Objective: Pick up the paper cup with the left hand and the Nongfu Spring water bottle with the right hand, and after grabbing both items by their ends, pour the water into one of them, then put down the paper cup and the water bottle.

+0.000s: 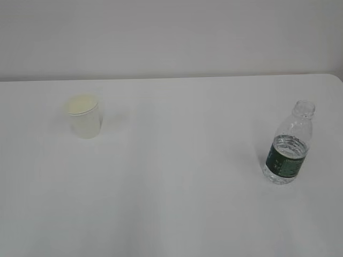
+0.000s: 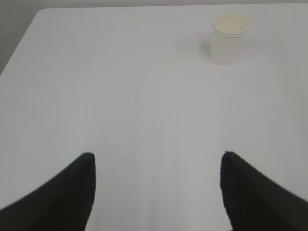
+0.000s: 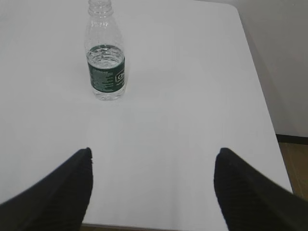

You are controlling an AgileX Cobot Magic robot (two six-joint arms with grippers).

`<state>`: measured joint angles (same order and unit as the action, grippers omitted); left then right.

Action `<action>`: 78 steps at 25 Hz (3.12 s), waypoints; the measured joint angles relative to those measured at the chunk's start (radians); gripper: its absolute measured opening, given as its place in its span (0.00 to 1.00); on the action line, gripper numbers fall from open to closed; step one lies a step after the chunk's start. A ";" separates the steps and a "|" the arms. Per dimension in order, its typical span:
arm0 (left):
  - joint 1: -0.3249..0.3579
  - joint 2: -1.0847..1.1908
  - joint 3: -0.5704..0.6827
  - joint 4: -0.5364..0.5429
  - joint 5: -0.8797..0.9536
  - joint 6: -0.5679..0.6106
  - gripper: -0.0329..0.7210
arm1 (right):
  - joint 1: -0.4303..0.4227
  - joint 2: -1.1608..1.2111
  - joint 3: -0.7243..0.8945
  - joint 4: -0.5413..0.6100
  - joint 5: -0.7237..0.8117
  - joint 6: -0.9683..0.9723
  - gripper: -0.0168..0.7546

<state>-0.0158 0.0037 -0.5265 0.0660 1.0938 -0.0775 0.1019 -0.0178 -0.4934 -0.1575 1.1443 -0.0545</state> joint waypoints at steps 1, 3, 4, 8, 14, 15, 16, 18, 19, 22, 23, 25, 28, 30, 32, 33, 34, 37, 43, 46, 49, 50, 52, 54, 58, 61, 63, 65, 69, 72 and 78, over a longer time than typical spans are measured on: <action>0.000 0.000 0.000 0.000 -0.002 0.002 0.81 | 0.000 0.000 -0.002 0.000 0.000 0.000 0.78; 0.000 0.000 -0.007 0.000 -0.013 0.005 0.81 | 0.000 0.000 -0.009 0.000 -0.002 0.000 0.78; 0.000 0.000 -0.011 0.000 -0.020 0.007 0.81 | 0.000 0.000 -0.015 0.000 -0.008 0.000 0.78; 0.000 0.006 -0.012 0.000 -0.031 0.008 0.81 | 0.000 0.000 -0.031 0.000 -0.061 0.000 0.78; 0.000 0.097 -0.019 -0.049 -0.054 0.008 0.81 | 0.000 0.030 -0.035 0.019 -0.113 -0.002 0.78; 0.000 0.114 -0.026 -0.056 -0.070 0.008 0.81 | 0.000 0.049 -0.035 0.028 -0.130 -0.002 0.78; 0.000 0.129 -0.031 -0.066 -0.097 0.008 0.81 | 0.000 0.066 -0.035 0.036 -0.152 -0.002 0.78; 0.000 0.150 -0.033 -0.066 -0.152 0.008 0.81 | 0.000 0.109 -0.035 0.050 -0.192 -0.002 0.78; 0.000 0.161 -0.033 -0.066 -0.181 0.008 0.81 | 0.000 0.128 -0.035 0.055 -0.218 -0.002 0.78; 0.000 0.181 -0.033 -0.066 -0.265 0.008 0.81 | 0.000 0.175 -0.035 0.065 -0.301 -0.005 0.78; 0.000 0.187 -0.033 -0.066 -0.295 0.008 0.81 | 0.000 0.188 -0.035 0.069 -0.329 -0.007 0.78; 0.000 0.206 -0.033 -0.066 -0.341 0.008 0.81 | 0.000 0.219 -0.035 0.074 -0.374 -0.009 0.78; 0.000 0.247 -0.033 -0.066 -0.391 0.008 0.81 | 0.000 0.261 -0.035 0.076 -0.434 -0.011 0.78; 0.000 0.279 -0.033 -0.066 -0.426 0.008 0.81 | 0.000 0.288 -0.035 0.076 -0.475 -0.013 0.78; 0.000 0.310 -0.033 -0.066 -0.463 0.008 0.81 | 0.000 0.314 -0.035 0.076 -0.511 -0.013 0.78; 0.000 0.326 -0.033 -0.066 -0.484 0.008 0.81 | 0.000 0.325 -0.035 0.078 -0.529 -0.013 0.78; 0.000 0.343 -0.033 -0.066 -0.508 0.008 0.81 | 0.000 0.338 -0.035 0.078 -0.547 -0.013 0.78; 0.000 0.389 -0.033 -0.066 -0.573 0.008 0.81 | 0.000 0.376 -0.035 0.078 -0.597 -0.019 0.78; 0.000 0.492 -0.033 -0.066 -0.669 0.008 0.79 | 0.000 0.460 -0.035 0.078 -0.696 -0.022 0.77; 0.000 0.542 -0.033 -0.066 -0.707 0.008 0.78 | 0.000 0.499 -0.035 0.078 -0.750 -0.023 0.77; 0.000 0.586 -0.033 -0.066 -0.742 0.008 0.77 | 0.000 0.536 -0.035 0.078 -0.821 -0.023 0.77; 0.000 0.596 -0.033 -0.066 -0.753 0.008 0.76 | 0.000 0.549 -0.035 0.078 -0.846 -0.023 0.77; 0.000 0.613 -0.033 -0.066 -0.780 0.008 0.76 | 0.000 0.576 -0.035 0.078 -0.886 -0.023 0.77; 0.000 0.622 -0.033 -0.071 -0.809 0.008 0.76 | 0.000 0.605 -0.035 0.078 -0.914 -0.023 0.77; 0.000 0.638 -0.033 -0.071 -0.872 0.008 0.75 | 0.000 0.672 -0.035 0.078 -0.962 -0.023 0.77; 0.000 0.662 -0.033 -0.071 -0.903 0.008 0.75 | 0.000 0.715 -0.035 0.078 -1.006 -0.023 0.77; 0.000 0.689 -0.033 -0.066 -0.923 0.008 0.75 | 0.000 0.747 -0.035 0.078 -1.034 -0.023 0.77; 0.000 0.739 -0.033 -0.066 -0.966 0.008 0.75 | 0.000 0.794 -0.035 0.078 -1.062 -0.023 0.77; 0.000 0.785 -0.033 -0.061 -0.992 0.008 0.75 | 0.000 0.834 -0.035 0.078 -1.085 -0.022 0.77; 0.000 0.826 -0.033 -0.057 -1.012 0.008 0.75 | 0.000 0.864 -0.020 0.078 -1.132 -0.020 0.77; 0.000 0.911 0.034 -0.055 -1.111 0.008 0.74 | 0.000 0.904 0.054 0.078 -1.246 0.005 0.77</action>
<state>-0.0158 0.9148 -0.4930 0.0110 -0.0176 -0.0694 0.1019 0.8858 -0.4399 -0.0791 -0.1013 -0.0491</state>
